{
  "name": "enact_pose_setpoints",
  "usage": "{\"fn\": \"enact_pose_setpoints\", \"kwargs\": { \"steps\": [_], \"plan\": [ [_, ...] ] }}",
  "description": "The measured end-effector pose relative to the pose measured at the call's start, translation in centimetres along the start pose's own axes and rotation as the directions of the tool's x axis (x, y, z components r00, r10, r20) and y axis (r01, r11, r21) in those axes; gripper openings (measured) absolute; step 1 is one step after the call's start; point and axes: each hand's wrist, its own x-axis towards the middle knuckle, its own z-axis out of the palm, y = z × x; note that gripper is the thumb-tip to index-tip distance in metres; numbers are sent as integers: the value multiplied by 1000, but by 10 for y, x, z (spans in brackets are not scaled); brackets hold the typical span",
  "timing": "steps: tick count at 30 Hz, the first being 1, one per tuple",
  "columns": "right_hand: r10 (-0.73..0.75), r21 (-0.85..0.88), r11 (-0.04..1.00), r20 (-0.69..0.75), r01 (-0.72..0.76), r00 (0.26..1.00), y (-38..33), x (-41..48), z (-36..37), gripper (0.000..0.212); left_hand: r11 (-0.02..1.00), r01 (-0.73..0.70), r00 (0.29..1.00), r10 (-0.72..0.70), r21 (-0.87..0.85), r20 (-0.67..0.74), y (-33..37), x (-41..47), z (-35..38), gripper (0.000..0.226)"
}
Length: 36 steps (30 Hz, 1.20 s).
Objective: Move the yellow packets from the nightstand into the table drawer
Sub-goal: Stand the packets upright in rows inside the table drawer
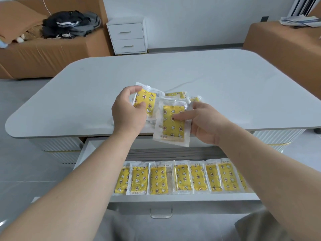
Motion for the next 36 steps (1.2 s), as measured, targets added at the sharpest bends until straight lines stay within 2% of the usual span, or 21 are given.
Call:
{"fn": "enact_pose_setpoints", "kwargs": {
  "steps": [5,9,11,14,17,21,28,30,34,36],
  "plan": [
    [68,-231,972,145,-33,987,6,1,-1,38,999,36,999,-35,23,-40,-8,3,-2,65],
    [123,-487,872,112,-53,986,21,1,4,32,992,127,991,-128,-26,-41,-12,6,-3,61],
    [128,-673,738,66,-50,990,32,2,7,36,988,150,987,-152,-38,-47,-12,6,-5,56],
    [120,-895,447,42,-16,992,47,2,10,38,983,165,986,-167,-77,-24,-13,5,-5,42],
    [117,-944,330,41,0,992,60,4,7,36,980,174,985,-174,-99,11,-15,4,-6,28],
    [125,-959,280,-16,-51,992,76,14,-3,47,974,190,981,-184,-121,57,-16,1,-4,10],
    [183,-961,252,-73,-118,980,103,22,-18,52,972,202,976,-190,-118,107,-15,-1,-1,15],
    [178,-978,185,-57,-91,982,108,22,-18,55,971,205,973,-188,-120,134,-14,-3,2,16],
    [173,-998,-26,-57,-53,983,117,21,-19,66,973,205,966,-183,-109,183,-11,-6,7,18],
    [168,-995,-63,-92,-83,981,120,20,-18,71,970,216,958,-188,-114,217,-11,-7,10,19]
  ]
}}
